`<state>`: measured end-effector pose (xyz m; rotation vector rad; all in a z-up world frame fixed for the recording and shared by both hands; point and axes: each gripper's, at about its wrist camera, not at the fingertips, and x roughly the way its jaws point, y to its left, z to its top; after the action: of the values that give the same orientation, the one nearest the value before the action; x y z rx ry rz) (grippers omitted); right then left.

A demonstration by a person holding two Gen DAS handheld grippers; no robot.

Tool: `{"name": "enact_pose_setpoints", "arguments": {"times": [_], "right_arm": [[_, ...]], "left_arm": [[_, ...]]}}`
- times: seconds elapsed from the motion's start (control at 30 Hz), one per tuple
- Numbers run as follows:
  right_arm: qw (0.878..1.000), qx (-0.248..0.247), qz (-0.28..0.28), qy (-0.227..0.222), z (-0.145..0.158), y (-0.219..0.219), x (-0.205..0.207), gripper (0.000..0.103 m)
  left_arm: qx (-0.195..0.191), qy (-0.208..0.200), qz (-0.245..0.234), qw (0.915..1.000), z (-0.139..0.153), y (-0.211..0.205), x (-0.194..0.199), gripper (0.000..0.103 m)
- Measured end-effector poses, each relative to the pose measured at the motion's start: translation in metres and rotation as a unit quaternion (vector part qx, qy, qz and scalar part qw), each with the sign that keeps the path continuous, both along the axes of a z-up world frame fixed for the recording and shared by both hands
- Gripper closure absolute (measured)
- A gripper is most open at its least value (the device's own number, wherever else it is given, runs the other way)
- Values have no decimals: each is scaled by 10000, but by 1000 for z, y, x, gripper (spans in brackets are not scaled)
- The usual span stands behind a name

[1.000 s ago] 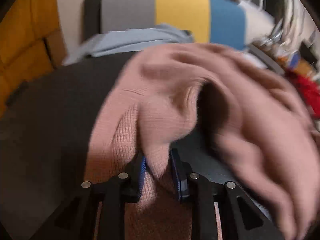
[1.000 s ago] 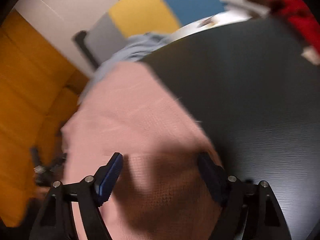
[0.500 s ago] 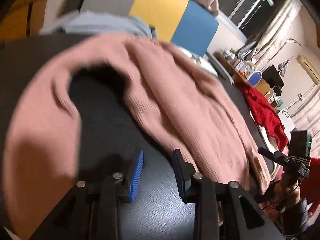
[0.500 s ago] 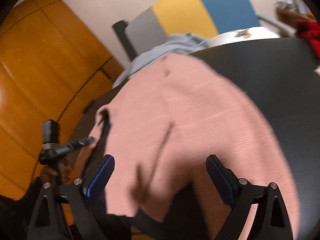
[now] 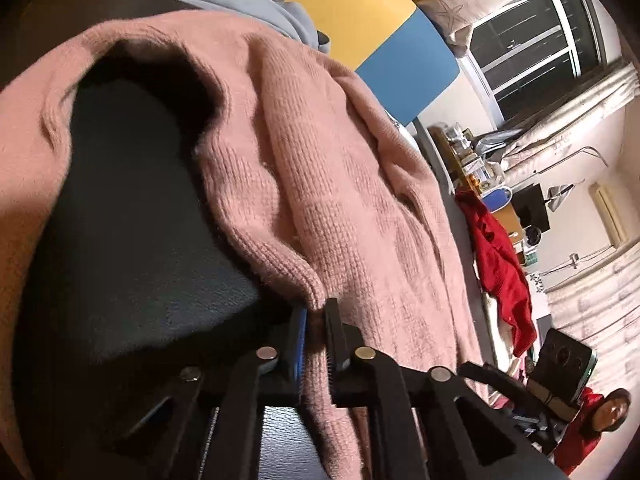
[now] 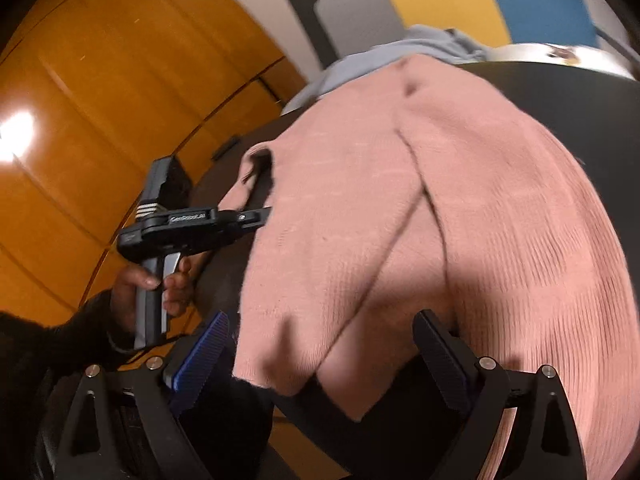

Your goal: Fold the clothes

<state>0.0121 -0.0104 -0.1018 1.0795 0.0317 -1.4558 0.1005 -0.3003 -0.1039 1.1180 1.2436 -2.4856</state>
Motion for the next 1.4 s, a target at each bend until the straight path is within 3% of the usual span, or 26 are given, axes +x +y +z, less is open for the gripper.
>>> {"name": "enact_pose_setpoints", "arguments": {"times": [0.07, 0.17, 0.3, 0.5, 0.67, 0.8, 0.87, 0.93, 1.07, 1.13, 1.23, 1.4], "right_arm": [[9997, 26, 208, -136, -3, -12, -8, 5], [9980, 467, 380, -169, -17, -30, -18, 2], [9931, 972, 649, 139, -18, -22, -18, 2], [9917, 1253, -285, 67, -20, 46, -46, 2], [9846, 1598, -705, 8, -8, 71, -38, 2], [9942, 978, -298, 349, 21, 45, -17, 1], [9936, 845, -51, 750, 27, 16, -9, 0], [9932, 845, 105, 795, 20, -9, -7, 0], [9751, 1858, -81, 1211, -17, -17, -16, 0], [9684, 1965, -80, 1536, -21, 10, -4, 0], [9574, 2301, -214, 1729, -21, 52, 11, 0], [9478, 2728, -262, 1628, -21, 91, 29, 0]], "left_arm": [[38, 130, 96, 9999, 7, -7, 5, 98], [-10, 293, 292, 9991, 21, -23, 16, 98], [-644, -25, 828, 9945, 35, -57, 40, 98], [-1522, -1192, 1653, 9671, 19, -100, 87, 97], [-2075, -1174, 1835, 9537, 42, -86, 99, 96], [-2449, -495, 1167, 9612, 65, -46, 73, 88], [-2609, -313, 802, 9615, 68, -30, 52, 88], [-2631, -268, 456, 9633, 58, -19, 31, 88], [-2806, -710, -39, 9572, 31, -7, 3, 88], [-2625, -1007, -300, 9592, 9, -5, 4, 88], [-2632, -981, -417, 9588, 1, 1, 12, 87], [-2779, -824, -621, 9551, -2, 8, 15, 85]]}}
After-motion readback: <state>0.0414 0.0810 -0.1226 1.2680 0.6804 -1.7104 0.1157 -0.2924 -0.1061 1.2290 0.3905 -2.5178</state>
